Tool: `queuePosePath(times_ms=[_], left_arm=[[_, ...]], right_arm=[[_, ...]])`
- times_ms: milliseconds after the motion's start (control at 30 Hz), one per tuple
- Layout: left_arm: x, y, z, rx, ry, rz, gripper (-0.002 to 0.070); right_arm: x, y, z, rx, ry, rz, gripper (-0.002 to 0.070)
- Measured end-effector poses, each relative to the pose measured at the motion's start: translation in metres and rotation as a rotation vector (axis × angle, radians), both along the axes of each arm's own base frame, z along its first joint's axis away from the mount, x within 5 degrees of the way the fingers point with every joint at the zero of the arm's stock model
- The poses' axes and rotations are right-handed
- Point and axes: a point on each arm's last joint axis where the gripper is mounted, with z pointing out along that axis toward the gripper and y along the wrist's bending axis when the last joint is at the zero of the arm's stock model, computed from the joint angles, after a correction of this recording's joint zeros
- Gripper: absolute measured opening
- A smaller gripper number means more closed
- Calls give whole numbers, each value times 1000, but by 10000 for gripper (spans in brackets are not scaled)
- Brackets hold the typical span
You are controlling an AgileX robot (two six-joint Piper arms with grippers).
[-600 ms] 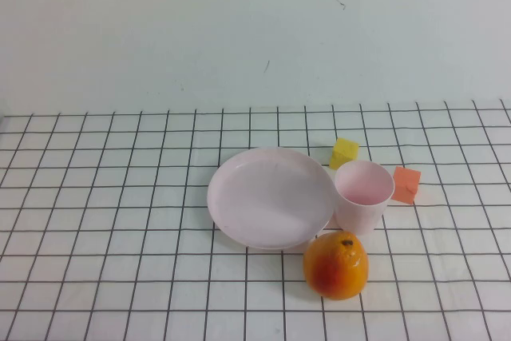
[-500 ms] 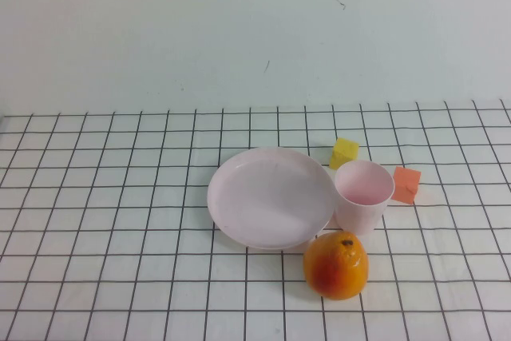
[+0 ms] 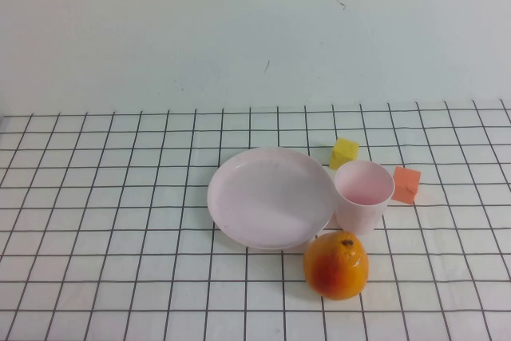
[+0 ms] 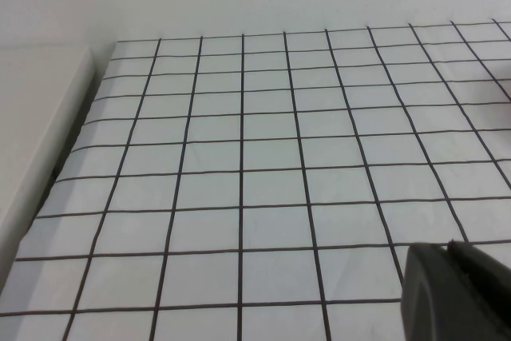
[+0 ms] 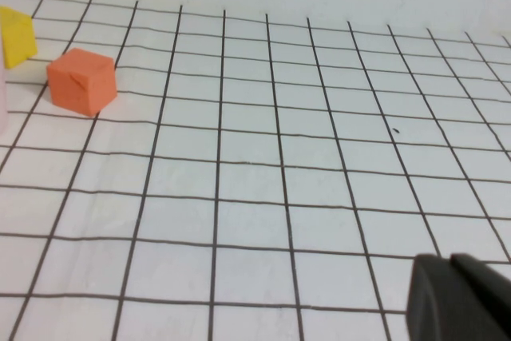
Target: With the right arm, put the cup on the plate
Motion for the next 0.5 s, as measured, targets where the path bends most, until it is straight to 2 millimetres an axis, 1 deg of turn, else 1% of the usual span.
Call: queuePosePath(times_ms=[333,433,500], left_arm=[[0,0,0,0,0,0,-4],[0,0,0,0,0,0,-4],[0,0,0,0,0,0,-4]], right_arm=[[1,0,1,-3,-17,0,-2],[2,0,6,-9,-76,2,-2],[4,0,13,-18,-150,5,-2]])
